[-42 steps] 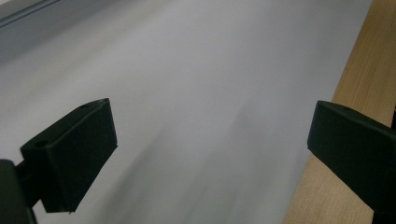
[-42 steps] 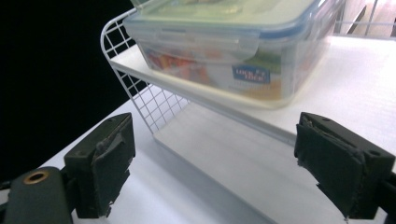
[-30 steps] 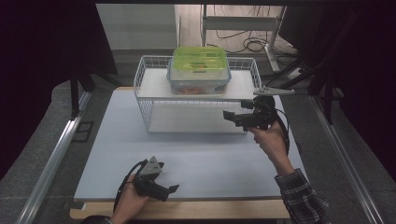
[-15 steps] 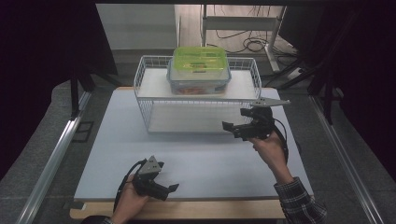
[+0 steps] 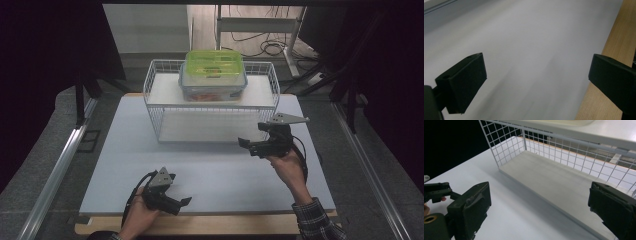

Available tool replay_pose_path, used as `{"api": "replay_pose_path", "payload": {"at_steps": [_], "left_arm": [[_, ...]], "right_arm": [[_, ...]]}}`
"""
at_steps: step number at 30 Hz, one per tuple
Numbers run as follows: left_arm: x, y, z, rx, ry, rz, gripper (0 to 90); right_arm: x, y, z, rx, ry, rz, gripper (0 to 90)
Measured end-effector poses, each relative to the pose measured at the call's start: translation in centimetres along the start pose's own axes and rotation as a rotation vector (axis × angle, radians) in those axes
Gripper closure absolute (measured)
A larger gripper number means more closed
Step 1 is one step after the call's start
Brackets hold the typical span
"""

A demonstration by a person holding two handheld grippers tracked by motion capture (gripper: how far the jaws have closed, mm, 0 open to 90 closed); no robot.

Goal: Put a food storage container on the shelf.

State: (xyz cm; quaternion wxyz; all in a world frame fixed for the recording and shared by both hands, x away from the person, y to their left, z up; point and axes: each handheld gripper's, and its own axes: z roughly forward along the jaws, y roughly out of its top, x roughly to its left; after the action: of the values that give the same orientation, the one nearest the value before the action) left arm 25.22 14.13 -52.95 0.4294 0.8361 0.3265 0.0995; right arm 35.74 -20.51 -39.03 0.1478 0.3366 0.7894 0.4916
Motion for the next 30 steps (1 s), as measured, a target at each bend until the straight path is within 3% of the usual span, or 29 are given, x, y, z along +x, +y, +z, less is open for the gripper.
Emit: {"api": "replay_pose_path", "payload": {"at_steps": [16,30], "left_arm": [[-0.1,0.0,-0.1,0.002,-0.005,0.004,1.8],[-0.1,0.0,-0.2,-0.002,-0.003,-0.004,1.4]], "right_arm": [[0.8,-2.2,0.6,0.036,-0.028,-0.026,3.2],[1.0,-4.3,-0.1,0.052,-0.056,-0.031,0.2]]}}
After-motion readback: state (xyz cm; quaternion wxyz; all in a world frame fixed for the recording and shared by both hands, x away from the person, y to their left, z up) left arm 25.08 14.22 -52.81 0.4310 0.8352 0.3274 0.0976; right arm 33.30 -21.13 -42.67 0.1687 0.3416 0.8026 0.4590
